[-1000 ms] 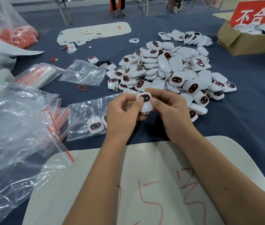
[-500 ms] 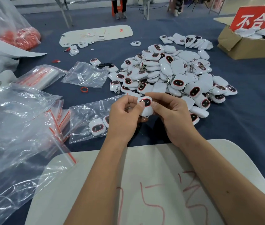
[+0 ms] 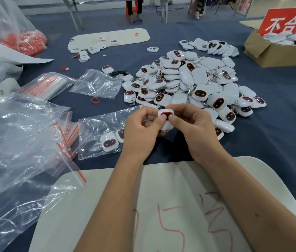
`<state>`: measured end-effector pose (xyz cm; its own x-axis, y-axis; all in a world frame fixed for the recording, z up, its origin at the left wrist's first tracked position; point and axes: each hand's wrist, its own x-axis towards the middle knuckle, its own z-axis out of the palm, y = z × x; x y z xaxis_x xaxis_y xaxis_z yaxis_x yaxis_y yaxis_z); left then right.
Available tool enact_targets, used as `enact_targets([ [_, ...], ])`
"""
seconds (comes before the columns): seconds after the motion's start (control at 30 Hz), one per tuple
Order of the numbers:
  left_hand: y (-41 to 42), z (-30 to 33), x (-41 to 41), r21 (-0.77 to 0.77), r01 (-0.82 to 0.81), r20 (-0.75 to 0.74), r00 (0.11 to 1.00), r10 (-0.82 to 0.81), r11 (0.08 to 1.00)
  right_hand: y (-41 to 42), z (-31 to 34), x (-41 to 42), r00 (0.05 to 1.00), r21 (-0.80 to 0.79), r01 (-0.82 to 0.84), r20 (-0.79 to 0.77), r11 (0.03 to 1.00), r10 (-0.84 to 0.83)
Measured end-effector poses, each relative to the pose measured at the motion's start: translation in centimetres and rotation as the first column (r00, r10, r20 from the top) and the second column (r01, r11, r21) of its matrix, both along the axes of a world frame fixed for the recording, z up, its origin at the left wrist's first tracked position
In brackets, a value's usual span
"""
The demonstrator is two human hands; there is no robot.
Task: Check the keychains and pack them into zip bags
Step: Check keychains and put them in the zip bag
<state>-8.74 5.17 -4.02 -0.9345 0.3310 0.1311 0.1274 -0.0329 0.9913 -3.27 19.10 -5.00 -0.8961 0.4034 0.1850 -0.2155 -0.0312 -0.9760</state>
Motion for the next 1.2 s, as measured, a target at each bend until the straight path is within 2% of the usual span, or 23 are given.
enact_targets([
  [0.37,-0.02,-0.16,-0.11,-0.015,-0.001,-0.019,1.000,0.001,1.000,0.03,0.14,0.05,0.999,0.000,0.025,0.043,1.000,-0.025],
  [0.47,0.10,-0.09,-0.08,0.007,-0.067,-0.016,0.998,0.067,0.998,-0.20,0.35,0.09,0.998,0.011,0.008,0.069,1.000,-0.009],
  [0.6,0.20,-0.13,-0.26,0.020,-0.133,-0.007,0.991,0.133,0.991,-0.65,0.32,0.04,0.994,0.152,0.023,0.101,0.988,-0.039],
  [0.73,0.44,-0.10,0.02,-0.009,-0.160,-0.083,0.984,0.158,0.987,-0.60,0.28,0.03,0.990,0.140,0.070,0.110,0.988,-0.085],
  [0.87,0.52,0.15,0.21,0.001,-0.231,-0.090,0.969,0.231,0.973,-0.61,0.31,-0.11,0.989,0.115,0.084,0.113,0.990,-0.097],
  [0.97,0.22,0.14,0.16,-0.045,-0.419,-0.212,0.891,0.402,0.907,-0.59,0.26,-0.14,0.986,0.126,0.089,0.128,0.988,-0.105],
  [1.03,-0.09,0.09,0.10,-0.108,-0.533,-0.347,0.811,0.471,0.839,-0.58,0.22,-0.16,0.985,0.126,0.099,0.129,0.987,-0.116],
  [1.13,-0.33,-0.15,-0.09,-0.282,-0.640,-0.529,0.725,0.441,0.715,-0.64,0.18,-0.17,0.987,0.109,0.096,0.119,0.989,-0.109],
  [1.2,-0.27,-0.27,-0.19,-0.416,-0.676,-0.589,0.710,0.386,0.608,-0.61,0.09,-0.14,0.988,0.104,0.097,0.112,0.990,-0.108],
])
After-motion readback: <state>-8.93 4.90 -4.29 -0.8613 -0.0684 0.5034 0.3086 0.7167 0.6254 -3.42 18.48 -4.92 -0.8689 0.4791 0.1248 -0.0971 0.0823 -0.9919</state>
